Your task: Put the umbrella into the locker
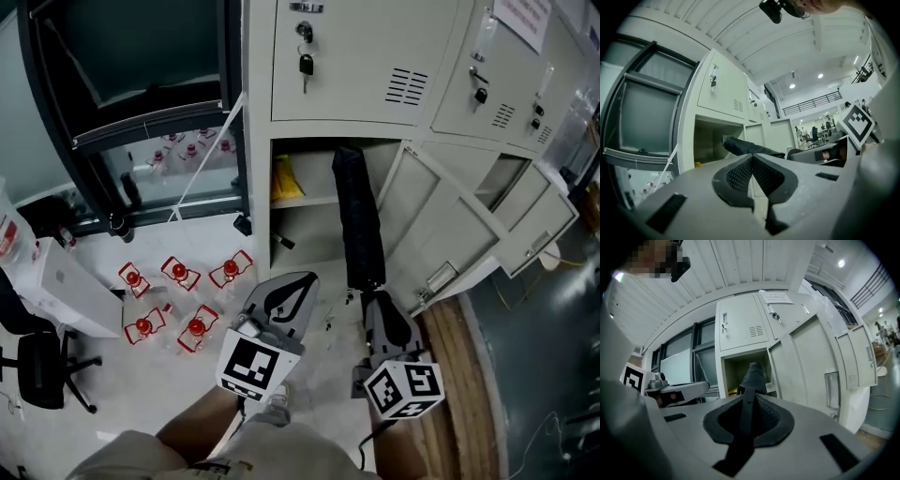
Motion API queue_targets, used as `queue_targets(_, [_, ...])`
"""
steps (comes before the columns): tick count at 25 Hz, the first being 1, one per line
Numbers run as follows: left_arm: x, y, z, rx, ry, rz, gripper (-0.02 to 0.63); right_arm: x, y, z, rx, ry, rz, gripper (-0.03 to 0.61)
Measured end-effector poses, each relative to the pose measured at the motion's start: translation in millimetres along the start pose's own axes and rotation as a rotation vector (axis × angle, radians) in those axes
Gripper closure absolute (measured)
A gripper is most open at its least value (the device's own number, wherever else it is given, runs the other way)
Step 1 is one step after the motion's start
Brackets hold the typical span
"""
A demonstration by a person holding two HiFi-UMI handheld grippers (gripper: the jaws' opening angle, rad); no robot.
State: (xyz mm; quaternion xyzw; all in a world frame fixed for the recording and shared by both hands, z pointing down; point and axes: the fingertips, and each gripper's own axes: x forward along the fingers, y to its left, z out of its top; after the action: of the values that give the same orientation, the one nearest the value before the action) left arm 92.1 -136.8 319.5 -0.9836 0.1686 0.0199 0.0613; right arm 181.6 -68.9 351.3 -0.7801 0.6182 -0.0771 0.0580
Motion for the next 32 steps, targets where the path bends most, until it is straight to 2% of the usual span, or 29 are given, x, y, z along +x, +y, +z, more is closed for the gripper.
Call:
queue_targets(13, [79.7, 70.4, -17.8, -0.032, 0.013, -0.031, 0.606, 118.9, -16.8, 15.5, -0.014, 0.008, 0.010, 0.540])
queue_targets(25, [107.2, 96.6, -10.9, -0.024, -0.014, -0.040, 0.606, 165.6, -19.6, 41.7, -0.027, -0.036, 0.012, 0.540])
queue_targets(32, [115.3, 103.8, -6.0, -0.022, -0.030, -0.007, 0.606, 186.4, -17.9, 49.9, -0.026, -0.032, 0.056, 0.540])
